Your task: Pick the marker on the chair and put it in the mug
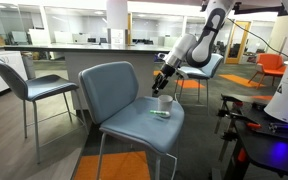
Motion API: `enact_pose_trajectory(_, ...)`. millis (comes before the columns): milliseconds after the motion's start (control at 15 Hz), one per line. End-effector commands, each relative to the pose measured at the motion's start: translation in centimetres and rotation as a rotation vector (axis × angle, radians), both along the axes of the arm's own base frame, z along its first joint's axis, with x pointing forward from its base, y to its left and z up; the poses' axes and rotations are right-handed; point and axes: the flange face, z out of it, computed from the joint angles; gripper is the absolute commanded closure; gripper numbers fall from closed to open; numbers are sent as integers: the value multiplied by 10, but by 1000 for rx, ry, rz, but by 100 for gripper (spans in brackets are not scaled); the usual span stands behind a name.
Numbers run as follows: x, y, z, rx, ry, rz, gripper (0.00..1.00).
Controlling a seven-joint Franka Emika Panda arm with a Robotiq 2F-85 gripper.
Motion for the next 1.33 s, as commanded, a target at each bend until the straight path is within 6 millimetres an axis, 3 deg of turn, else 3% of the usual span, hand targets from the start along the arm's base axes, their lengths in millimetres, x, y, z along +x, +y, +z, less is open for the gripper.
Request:
enact_pose_trajectory(0,-17,6,27,-28,-2,-23,0)
enact_pose_trajectory(333,-11,11,33,-45,138,-105,0)
enact_pose_trajectory(733,0,62,40,-89,370,-292,0)
enact_pose_trajectory(1000,4,99,12,-159,498,-427,0)
enact_pose_trajectory(1267,7,111,-37,-127,523,-496,0)
